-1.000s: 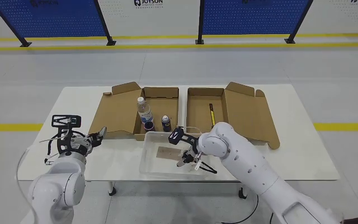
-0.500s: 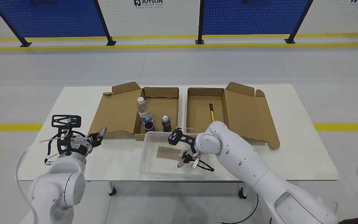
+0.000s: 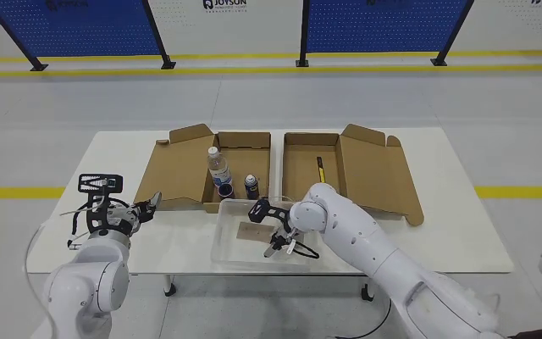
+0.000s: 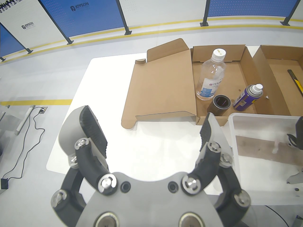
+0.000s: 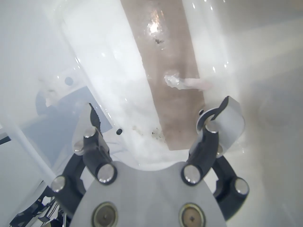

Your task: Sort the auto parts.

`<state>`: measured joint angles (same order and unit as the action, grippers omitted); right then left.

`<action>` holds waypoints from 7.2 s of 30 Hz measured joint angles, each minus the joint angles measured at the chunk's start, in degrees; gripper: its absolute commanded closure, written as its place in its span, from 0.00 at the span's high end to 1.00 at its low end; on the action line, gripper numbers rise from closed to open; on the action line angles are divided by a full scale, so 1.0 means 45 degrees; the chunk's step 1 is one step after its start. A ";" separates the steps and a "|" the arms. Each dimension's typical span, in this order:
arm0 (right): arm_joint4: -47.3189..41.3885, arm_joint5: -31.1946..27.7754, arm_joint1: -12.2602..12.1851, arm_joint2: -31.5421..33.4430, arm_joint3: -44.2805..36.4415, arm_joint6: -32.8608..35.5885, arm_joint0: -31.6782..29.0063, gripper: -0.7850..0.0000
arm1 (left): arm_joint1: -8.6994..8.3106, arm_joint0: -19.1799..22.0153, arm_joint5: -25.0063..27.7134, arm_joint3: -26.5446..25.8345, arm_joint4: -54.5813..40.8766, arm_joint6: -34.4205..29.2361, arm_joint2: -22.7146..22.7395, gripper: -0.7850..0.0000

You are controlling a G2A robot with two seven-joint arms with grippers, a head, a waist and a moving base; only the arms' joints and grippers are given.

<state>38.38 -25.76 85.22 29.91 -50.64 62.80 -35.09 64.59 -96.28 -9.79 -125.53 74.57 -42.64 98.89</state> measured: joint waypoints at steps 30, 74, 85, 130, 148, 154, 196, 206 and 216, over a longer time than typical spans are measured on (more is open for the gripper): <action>0.0443 0.0027 0.0304 -0.0176 -0.0307 0.0327 0.0295 0.99 | 0.0000 0.0000 0.0000 0.0000 0.0000 0.0000 0.0000 1.00; 0.1112 0.0730 0.0469 -0.0284 -0.0973 0.1930 0.0528 0.47 | 0.0000 0.0000 0.0000 0.0000 0.0000 0.0000 0.0000 1.00; 0.1283 0.0605 0.0794 -0.0598 -0.0184 0.1449 0.0686 0.46 | 0.0000 0.0000 0.0000 0.0000 0.0000 0.0000 0.0000 1.00; 0.1755 0.0315 0.2625 -0.1655 0.2955 0.0228 0.1168 0.00 | 0.0000 0.0000 0.0000 0.0000 0.0000 0.0000 0.0000 1.00; 0.1775 0.1120 0.0885 0.1519 -0.1319 -0.0962 0.0156 0.00 | 0.0000 0.0000 0.0000 0.0000 0.0000 0.0000 0.0000 1.00; 0.0346 -0.0256 -0.0315 0.4427 -0.4218 -0.2823 -0.2636 0.00 | 0.0000 0.0000 0.0000 0.0000 0.0000 0.0000 0.0000 1.00; 0.4246 0.3633 -0.1753 0.8336 -0.3409 -0.0033 -0.1462 0.00 | 0.0000 0.0000 0.0000 0.0000 0.0000 0.0000 0.0000 1.00; 0.3590 0.3780 -0.1299 0.7078 -0.0284 -0.0589 -0.0354 0.00 | 0.0000 0.0000 0.0000 0.0000 0.0000 0.0000 0.0000 1.00; 0.3052 0.3435 -0.0772 0.5952 0.1605 -0.1227 0.0505 0.22 | 0.0000 0.0000 0.0000 0.0000 0.0000 0.0000 0.0000 1.00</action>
<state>52.12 -10.31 81.74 56.70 -43.41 57.28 -32.82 64.59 -96.28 -9.79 -125.53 74.57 -42.64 98.89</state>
